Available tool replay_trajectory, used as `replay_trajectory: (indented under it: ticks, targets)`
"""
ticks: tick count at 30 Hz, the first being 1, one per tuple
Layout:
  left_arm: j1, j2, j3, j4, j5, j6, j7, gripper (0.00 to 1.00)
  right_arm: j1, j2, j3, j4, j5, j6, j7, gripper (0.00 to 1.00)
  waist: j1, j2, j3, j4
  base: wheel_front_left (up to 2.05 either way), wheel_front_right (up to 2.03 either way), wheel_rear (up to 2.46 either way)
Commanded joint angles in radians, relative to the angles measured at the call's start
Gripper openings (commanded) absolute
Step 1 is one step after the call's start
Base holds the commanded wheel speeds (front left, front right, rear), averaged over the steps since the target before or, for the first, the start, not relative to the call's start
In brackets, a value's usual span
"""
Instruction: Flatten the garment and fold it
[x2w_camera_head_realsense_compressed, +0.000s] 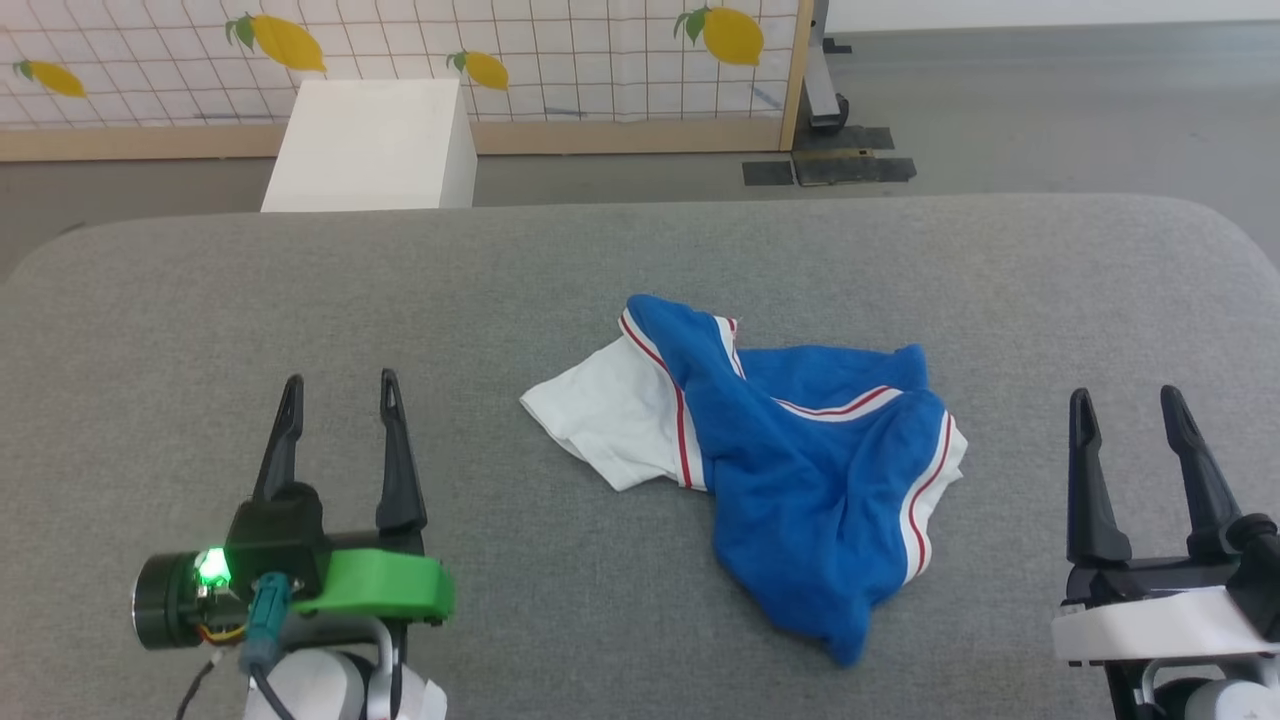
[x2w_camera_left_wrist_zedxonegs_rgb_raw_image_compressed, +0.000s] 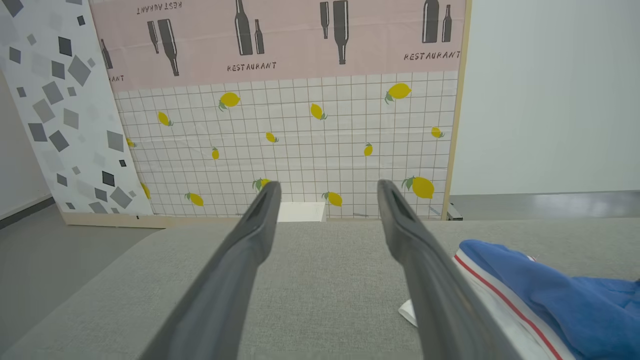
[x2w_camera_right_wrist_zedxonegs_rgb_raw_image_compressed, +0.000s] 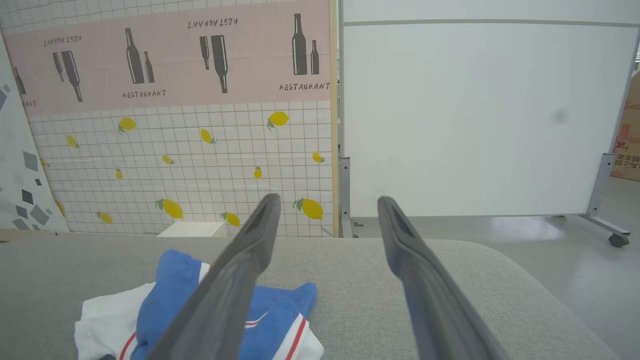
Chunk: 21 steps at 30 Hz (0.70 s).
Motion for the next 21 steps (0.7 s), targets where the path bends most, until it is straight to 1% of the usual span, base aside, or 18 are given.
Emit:
replay_trajectory:
  ticks: [1,4,6,10,14,21]
  targets:
    - [0.028,-0.015,0.017,-0.005,0.023,-0.021,-0.003,1.00,0.013,0.000,0.003,0.004,0.000,-0.002,-0.005,1.00,0.0000,0.0000,-0.012,0.006,0.00,0.00,0.00]
    - [0.075,-0.053,0.057,-0.001,0.026,-0.083,-0.004,1.00,0.027,0.000,0.004,0.014,0.013,-0.002,-0.005,1.00,0.0000,0.0000,-0.026,0.010,0.00,0.00,0.00]
    - [0.097,-0.069,0.075,0.007,0.045,-0.119,-0.004,1.00,0.036,0.000,0.003,0.022,0.022,-0.002,-0.005,1.00,0.0000,0.0000,-0.036,0.013,0.00,0.00,0.00]
    - [0.125,-0.105,0.115,0.017,0.075,-0.174,-0.004,1.00,0.051,0.000,0.009,0.036,0.031,-0.002,-0.005,1.00,0.0000,0.0000,-0.046,0.017,0.00,0.00,0.00]
    - [0.141,-0.136,0.157,0.023,0.102,-0.216,-0.004,1.00,0.063,0.000,0.012,0.048,0.037,-0.002,-0.005,1.00,0.0000,0.0000,-0.056,0.019,0.00,0.00,0.00]
    - [0.162,-0.172,0.204,0.033,0.139,-0.273,-0.004,1.00,0.073,0.000,0.021,0.068,0.044,-0.002,-0.005,1.00,0.0000,0.0000,-0.067,0.021,0.00,0.00,0.00]
